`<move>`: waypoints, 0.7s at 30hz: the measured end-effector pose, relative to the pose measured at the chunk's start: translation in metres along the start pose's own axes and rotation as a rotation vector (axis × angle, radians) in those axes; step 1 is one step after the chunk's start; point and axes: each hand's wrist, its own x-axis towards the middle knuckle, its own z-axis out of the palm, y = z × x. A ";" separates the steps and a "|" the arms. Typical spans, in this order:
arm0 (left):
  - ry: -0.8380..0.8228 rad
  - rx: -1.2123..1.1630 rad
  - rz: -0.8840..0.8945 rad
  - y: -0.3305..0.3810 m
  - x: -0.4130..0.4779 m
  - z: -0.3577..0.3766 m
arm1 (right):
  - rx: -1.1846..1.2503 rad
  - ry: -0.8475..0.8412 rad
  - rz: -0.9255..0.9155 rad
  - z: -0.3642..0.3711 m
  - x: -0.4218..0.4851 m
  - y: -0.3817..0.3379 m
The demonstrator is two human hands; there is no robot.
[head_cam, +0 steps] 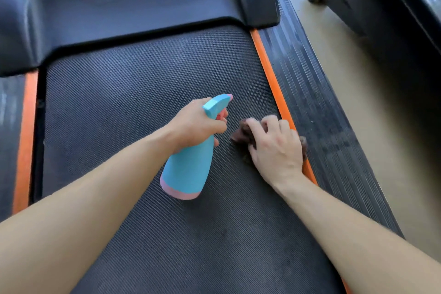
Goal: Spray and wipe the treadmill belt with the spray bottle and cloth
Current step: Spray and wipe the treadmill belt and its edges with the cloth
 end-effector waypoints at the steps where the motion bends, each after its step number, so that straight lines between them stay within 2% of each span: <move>1: 0.023 -0.021 0.008 -0.003 -0.001 -0.003 | -0.030 0.009 0.020 0.002 0.020 -0.001; 5: 0.073 -0.062 0.015 -0.014 -0.006 -0.011 | -0.043 0.036 0.153 0.003 0.121 0.004; 8: 0.074 -0.106 0.009 -0.021 -0.011 -0.019 | -0.097 -0.092 0.241 0.008 0.161 0.005; 12: 0.045 -0.063 0.014 -0.027 -0.018 -0.030 | -0.225 -0.106 0.192 0.012 0.139 -0.001; 18: 0.017 -0.078 0.001 -0.031 -0.028 -0.037 | -0.212 -0.161 0.081 -0.012 0.047 0.010; 21: 0.028 -0.067 0.007 -0.030 -0.025 -0.036 | -0.215 -0.125 0.058 -0.007 0.060 0.013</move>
